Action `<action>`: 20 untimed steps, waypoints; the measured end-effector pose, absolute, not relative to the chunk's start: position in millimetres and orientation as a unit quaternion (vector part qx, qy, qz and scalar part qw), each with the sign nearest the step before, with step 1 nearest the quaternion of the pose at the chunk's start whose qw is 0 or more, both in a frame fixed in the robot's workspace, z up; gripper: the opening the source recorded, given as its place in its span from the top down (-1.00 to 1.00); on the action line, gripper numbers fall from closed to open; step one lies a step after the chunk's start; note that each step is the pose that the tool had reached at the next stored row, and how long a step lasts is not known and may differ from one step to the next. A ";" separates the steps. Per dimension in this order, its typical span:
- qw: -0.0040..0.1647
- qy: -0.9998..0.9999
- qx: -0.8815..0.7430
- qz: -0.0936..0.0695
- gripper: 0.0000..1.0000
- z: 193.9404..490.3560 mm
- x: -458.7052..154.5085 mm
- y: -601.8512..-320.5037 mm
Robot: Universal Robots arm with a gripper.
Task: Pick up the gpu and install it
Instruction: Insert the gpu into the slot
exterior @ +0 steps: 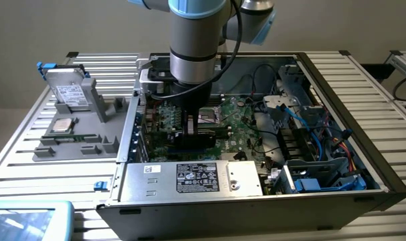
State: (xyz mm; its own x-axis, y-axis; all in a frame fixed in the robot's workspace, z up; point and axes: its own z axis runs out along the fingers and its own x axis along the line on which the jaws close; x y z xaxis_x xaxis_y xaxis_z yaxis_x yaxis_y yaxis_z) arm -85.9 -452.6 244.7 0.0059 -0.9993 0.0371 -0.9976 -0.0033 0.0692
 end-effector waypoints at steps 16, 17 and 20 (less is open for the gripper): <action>0.038 -0.705 0.708 -0.011 0.44 244.1 -86.1 -453.1; 0.038 -0.705 0.708 -0.011 0.44 244.1 -86.1 -453.1; 0.038 -0.705 0.708 -0.011 0.44 244.0 -86.1 -453.2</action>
